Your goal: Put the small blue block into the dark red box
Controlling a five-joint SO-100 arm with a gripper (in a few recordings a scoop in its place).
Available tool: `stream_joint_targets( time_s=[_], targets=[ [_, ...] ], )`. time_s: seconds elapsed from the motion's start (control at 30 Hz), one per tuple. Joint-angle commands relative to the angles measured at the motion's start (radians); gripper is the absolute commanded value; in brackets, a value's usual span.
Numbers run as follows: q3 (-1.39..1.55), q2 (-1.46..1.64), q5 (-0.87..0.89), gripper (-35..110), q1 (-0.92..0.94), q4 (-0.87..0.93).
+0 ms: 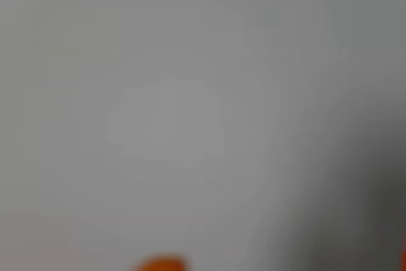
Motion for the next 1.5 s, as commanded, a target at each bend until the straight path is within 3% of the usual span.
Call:
stream_joint_targets(
  time_s=[0.0, 0.27, 0.67, 0.77, 0.83, 1.47],
  targets=[
    [-0.207, -0.195, 0.084, 18, -0.060, -0.023],
    [-0.759, -0.732, 0.158, 18, -0.140, 0.092],
    [-1.536, -1.347, 0.121, 19, -0.150, 0.318],
    [-1.990, -1.603, 0.094, 19, -0.147, 0.511],
    [-2.189, -1.727, 0.077, 20, -0.144, 0.538],
    [-2.347, -1.888, 0.008, 23, -0.110, 0.537]
  ],
)
